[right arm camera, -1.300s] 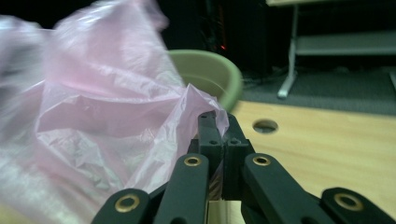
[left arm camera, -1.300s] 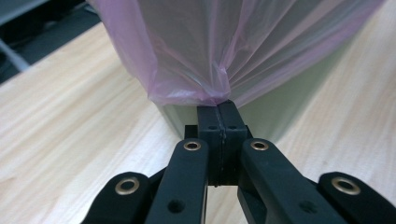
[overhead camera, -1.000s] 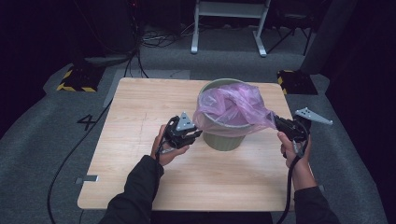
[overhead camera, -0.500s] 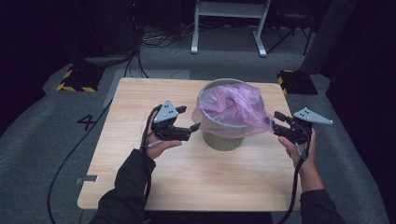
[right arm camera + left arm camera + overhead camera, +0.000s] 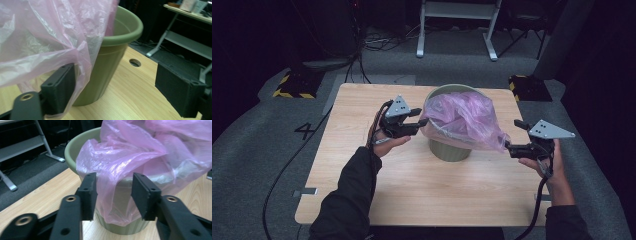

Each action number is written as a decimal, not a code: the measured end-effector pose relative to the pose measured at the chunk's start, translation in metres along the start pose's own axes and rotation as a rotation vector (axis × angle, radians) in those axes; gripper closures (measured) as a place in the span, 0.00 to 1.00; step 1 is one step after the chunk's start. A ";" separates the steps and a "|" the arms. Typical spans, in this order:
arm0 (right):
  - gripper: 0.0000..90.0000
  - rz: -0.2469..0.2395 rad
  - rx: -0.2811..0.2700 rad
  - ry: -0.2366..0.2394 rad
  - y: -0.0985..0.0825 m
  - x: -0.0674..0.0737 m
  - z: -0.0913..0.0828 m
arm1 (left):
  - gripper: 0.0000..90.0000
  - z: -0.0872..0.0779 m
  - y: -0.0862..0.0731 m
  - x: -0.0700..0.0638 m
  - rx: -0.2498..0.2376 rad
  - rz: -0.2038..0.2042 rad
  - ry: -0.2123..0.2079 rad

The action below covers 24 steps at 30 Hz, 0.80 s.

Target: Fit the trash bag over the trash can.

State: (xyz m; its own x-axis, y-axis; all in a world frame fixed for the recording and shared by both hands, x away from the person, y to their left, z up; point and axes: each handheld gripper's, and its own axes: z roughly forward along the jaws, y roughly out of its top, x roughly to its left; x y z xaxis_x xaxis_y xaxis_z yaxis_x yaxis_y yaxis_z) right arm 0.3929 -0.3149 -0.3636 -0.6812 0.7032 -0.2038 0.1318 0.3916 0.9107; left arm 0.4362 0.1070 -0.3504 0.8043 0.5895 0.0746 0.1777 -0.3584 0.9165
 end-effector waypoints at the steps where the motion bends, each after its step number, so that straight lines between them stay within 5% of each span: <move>1: 0.17 0.003 -0.007 0.019 0.000 0.000 -0.001 | 0.70 0.001 0.000 0.001 0.004 0.001 -0.002; 4: 0.19 -0.012 -0.047 0.076 0.003 0.004 -0.004 | 0.84 0.005 0.000 0.002 0.027 0.025 -0.002; 6: 0.41 -0.042 -0.079 0.108 0.004 0.007 -0.004 | 0.89 0.007 0.001 0.001 0.045 0.045 0.003; 12: 0.82 -0.024 -0.206 0.185 0.006 0.008 -0.005 | 1.00 0.008 0.004 0.005 0.047 0.057 0.010; 17: 0.99 0.062 -0.269 0.210 0.009 0.004 -0.003 | 1.00 0.012 0.006 0.008 0.059 0.059 0.029; 20: 1.00 0.146 -0.302 0.197 0.010 -0.002 0.000 | 1.00 0.015 0.006 0.011 0.069 0.045 0.040; 24: 1.00 0.259 -0.284 0.129 0.010 -0.012 0.006 | 1.00 0.019 0.004 0.017 0.079 0.022 0.047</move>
State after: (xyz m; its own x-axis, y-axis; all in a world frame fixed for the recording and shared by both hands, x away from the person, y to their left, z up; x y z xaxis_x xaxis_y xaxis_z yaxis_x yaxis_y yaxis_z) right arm 0.4065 -0.3158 -0.3546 -0.7386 0.6699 0.0752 0.1184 0.0191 0.9928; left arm 0.4609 0.1020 -0.3533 0.7816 0.6132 0.1148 0.2055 -0.4268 0.8807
